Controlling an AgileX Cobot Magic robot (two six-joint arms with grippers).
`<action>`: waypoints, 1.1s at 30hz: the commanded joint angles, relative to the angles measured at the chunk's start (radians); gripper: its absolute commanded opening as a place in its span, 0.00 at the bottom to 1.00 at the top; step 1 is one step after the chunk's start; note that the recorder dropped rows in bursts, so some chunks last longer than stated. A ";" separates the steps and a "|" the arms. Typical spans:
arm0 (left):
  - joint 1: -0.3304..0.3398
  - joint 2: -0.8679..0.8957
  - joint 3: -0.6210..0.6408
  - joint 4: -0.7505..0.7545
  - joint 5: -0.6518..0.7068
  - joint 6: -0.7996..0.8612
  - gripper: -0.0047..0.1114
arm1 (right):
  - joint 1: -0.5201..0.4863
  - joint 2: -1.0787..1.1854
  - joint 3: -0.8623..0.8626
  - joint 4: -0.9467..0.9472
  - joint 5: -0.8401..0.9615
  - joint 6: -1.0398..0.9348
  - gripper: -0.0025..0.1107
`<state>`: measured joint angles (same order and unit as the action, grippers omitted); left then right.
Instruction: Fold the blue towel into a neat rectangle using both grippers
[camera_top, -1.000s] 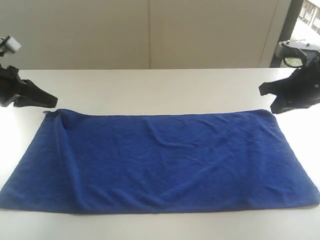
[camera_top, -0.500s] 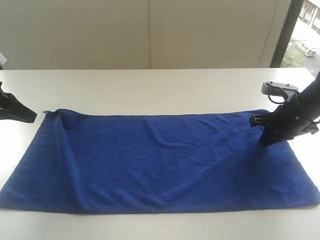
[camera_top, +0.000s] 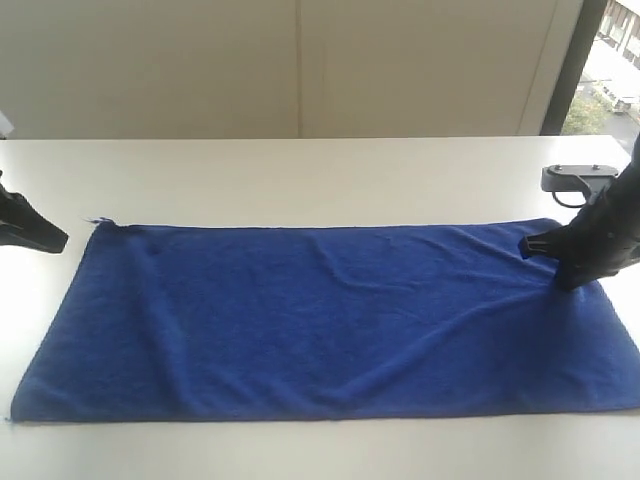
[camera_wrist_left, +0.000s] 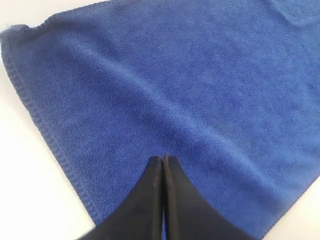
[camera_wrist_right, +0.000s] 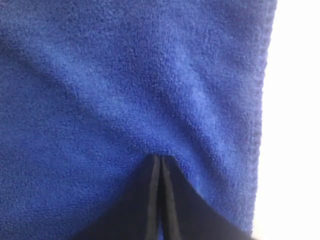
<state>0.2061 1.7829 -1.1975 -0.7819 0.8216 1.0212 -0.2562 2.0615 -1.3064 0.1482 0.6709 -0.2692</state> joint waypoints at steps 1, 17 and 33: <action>0.002 0.033 0.000 -0.001 0.021 -0.016 0.04 | -0.004 0.003 0.001 -0.031 -0.006 0.008 0.02; -0.136 0.288 -0.200 -0.221 -0.317 0.091 0.04 | -0.004 -0.255 0.004 0.091 0.124 -0.095 0.02; -0.148 0.374 -0.281 -0.130 -0.468 0.099 0.04 | -0.004 -0.266 0.006 0.079 0.186 -0.095 0.02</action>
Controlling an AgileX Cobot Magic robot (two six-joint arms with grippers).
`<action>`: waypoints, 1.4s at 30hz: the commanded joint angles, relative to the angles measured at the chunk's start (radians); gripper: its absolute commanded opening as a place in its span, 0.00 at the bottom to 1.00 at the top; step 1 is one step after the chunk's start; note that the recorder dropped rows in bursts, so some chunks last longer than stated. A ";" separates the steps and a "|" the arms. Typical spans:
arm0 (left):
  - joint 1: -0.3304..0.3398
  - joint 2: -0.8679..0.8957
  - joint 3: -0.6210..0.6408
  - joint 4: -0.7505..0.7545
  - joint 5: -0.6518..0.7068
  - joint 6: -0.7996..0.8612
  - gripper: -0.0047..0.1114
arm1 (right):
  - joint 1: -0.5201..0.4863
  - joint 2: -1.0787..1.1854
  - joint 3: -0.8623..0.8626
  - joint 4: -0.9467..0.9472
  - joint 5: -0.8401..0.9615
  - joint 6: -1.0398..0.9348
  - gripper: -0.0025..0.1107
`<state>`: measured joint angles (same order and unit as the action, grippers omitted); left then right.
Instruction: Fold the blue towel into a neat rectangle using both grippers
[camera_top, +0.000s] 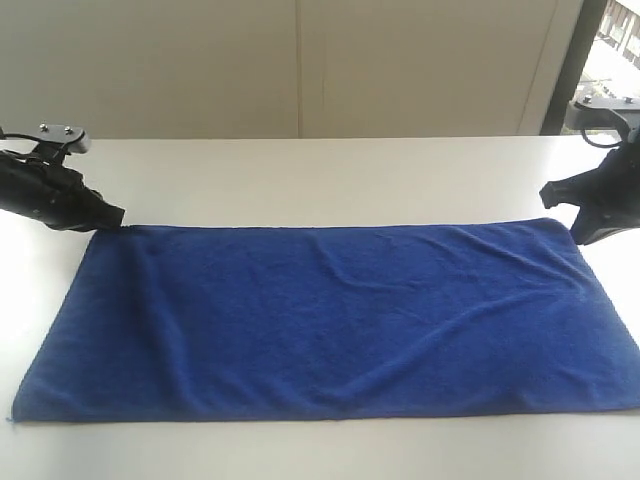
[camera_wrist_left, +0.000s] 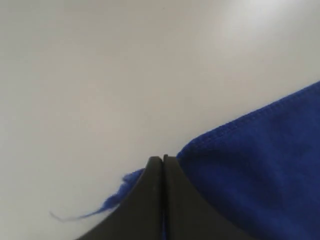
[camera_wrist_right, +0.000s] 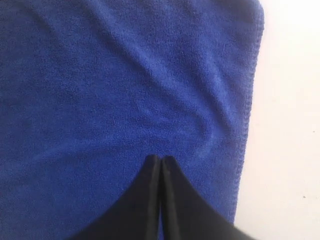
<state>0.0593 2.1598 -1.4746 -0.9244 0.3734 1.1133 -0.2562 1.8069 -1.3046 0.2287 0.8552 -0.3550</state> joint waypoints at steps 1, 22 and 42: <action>-0.001 -0.003 -0.004 0.017 -0.029 0.007 0.04 | -0.004 -0.011 0.004 -0.001 0.004 -0.009 0.02; -0.026 -0.039 -0.004 0.127 0.311 -0.088 0.04 | -0.004 0.120 0.004 -0.269 -0.008 0.152 0.38; -0.004 -0.380 -0.004 0.866 0.383 -0.583 0.04 | -0.004 0.198 0.002 -0.066 -0.109 0.053 0.27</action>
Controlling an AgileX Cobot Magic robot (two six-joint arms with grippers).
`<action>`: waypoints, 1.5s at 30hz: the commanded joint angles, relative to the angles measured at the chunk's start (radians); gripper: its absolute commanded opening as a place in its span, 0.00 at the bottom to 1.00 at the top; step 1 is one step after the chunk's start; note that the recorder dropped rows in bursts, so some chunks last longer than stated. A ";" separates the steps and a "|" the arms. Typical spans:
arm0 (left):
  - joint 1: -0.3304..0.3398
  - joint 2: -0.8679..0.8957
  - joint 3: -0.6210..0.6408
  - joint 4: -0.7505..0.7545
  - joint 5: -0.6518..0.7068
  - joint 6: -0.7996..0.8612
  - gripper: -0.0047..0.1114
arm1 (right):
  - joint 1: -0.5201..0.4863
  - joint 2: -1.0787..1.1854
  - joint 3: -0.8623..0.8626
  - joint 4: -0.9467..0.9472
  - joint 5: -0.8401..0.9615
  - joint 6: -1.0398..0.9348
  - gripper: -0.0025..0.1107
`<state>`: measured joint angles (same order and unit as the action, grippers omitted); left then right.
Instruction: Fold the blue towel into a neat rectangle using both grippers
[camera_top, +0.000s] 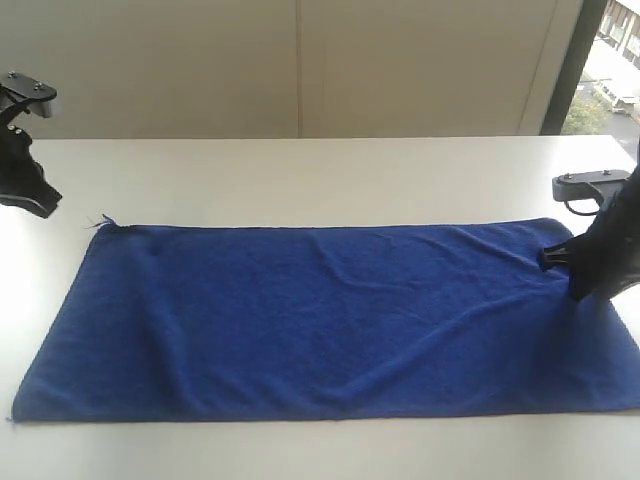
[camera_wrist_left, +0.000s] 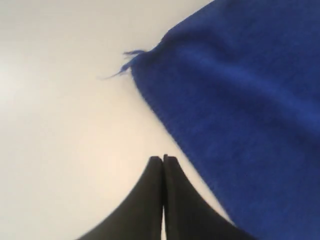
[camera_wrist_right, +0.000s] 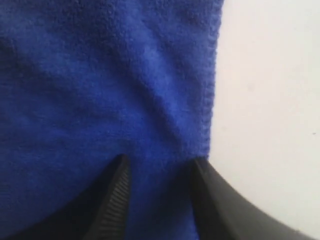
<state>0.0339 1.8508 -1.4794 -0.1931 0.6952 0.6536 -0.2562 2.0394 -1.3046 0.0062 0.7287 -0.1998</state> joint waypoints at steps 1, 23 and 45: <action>0.034 -0.083 0.001 0.142 0.069 -0.132 0.04 | -0.004 -0.035 0.002 0.188 0.017 -0.130 0.24; 0.094 -0.130 0.001 0.135 0.127 -0.143 0.04 | -0.004 0.028 0.002 0.002 -0.008 -0.003 0.02; 0.065 -0.098 0.452 -0.578 0.185 0.298 0.04 | 0.006 -0.019 0.002 0.108 -0.045 -0.089 0.02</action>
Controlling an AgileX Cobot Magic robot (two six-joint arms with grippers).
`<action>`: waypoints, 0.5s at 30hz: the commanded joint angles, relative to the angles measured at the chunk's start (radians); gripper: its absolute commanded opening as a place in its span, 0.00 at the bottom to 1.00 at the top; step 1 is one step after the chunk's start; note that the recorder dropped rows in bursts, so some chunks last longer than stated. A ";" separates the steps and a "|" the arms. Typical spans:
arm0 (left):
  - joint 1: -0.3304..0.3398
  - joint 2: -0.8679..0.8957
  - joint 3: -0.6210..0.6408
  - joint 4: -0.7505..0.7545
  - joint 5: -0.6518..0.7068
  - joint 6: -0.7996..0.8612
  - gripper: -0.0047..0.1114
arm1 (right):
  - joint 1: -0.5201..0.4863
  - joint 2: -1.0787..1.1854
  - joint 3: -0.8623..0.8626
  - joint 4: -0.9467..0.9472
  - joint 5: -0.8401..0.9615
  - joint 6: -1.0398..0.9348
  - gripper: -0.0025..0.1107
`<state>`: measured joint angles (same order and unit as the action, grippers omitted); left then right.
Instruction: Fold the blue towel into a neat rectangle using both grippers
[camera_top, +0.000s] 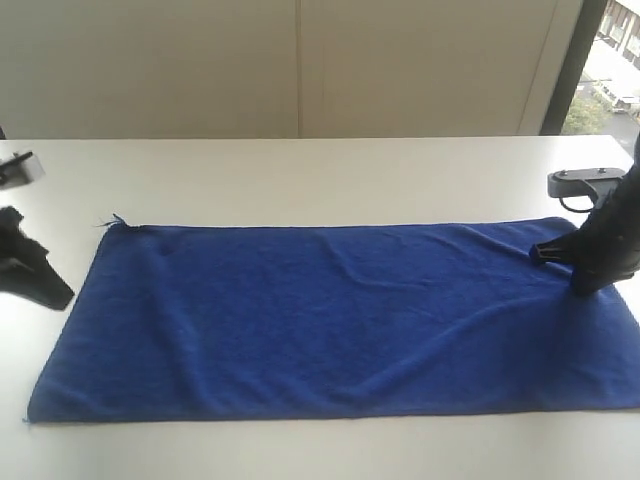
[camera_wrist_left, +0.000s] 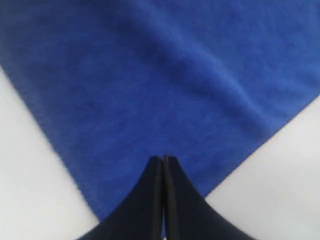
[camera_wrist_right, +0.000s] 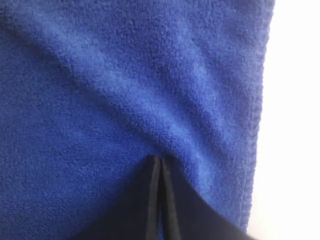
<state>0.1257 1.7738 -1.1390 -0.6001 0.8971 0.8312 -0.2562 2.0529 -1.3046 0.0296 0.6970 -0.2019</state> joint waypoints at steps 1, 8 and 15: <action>-0.042 -0.027 0.130 -0.204 -0.022 0.148 0.04 | 0.014 -0.061 0.002 0.151 -0.034 -0.140 0.02; -0.201 -0.027 0.249 -0.190 -0.247 0.142 0.04 | 0.035 -0.063 -0.081 0.231 -0.164 -0.196 0.02; -0.219 -0.029 0.278 -0.011 -0.309 -0.006 0.04 | 0.035 0.108 -0.213 0.205 -0.169 -0.135 0.02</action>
<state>-0.0906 1.7549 -0.8716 -0.7028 0.5893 0.9123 -0.2161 2.1170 -1.4690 0.2428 0.5222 -0.3576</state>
